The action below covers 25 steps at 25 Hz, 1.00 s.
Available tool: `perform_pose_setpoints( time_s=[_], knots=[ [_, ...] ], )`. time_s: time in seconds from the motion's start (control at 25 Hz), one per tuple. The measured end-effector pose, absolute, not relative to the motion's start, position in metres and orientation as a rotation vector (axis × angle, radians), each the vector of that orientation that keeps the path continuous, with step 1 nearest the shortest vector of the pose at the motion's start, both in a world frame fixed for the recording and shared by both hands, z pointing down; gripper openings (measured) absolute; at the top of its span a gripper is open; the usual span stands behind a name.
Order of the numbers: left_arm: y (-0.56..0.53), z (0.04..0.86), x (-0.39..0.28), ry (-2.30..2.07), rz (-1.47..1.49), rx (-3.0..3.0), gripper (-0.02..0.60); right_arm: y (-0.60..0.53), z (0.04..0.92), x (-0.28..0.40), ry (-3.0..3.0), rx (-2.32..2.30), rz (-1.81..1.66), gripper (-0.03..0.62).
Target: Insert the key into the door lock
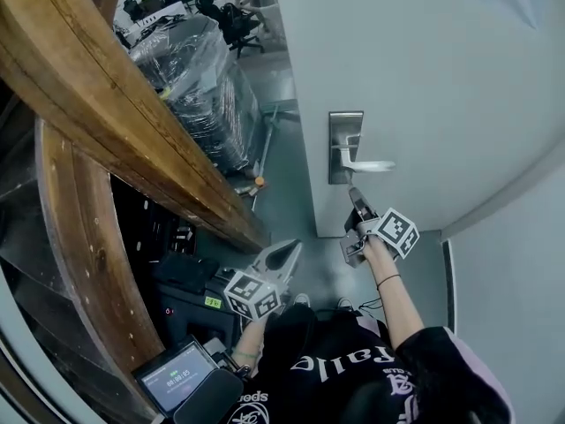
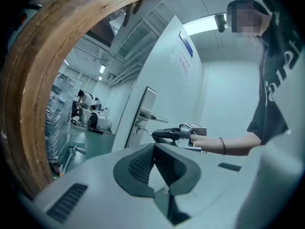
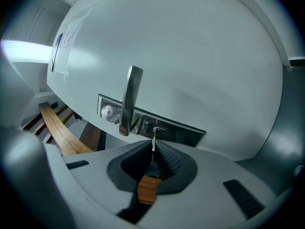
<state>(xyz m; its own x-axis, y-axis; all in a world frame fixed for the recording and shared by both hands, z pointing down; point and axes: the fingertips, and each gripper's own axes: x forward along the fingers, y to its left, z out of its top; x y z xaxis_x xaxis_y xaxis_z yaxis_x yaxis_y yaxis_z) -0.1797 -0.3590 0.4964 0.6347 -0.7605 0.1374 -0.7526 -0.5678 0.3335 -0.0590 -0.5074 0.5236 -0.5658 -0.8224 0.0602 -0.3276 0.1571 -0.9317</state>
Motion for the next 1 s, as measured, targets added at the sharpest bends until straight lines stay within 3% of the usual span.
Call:
perform_pose_setpoints(
  time_s=[1.0],
  knots=[
    [-0.374, 0.511, -0.217, -1.059, 0.003, 2.545, 0.005, -0.542, 0.538, -0.075, 1.666, -1.064, -1.415, 0.037]
  ],
)
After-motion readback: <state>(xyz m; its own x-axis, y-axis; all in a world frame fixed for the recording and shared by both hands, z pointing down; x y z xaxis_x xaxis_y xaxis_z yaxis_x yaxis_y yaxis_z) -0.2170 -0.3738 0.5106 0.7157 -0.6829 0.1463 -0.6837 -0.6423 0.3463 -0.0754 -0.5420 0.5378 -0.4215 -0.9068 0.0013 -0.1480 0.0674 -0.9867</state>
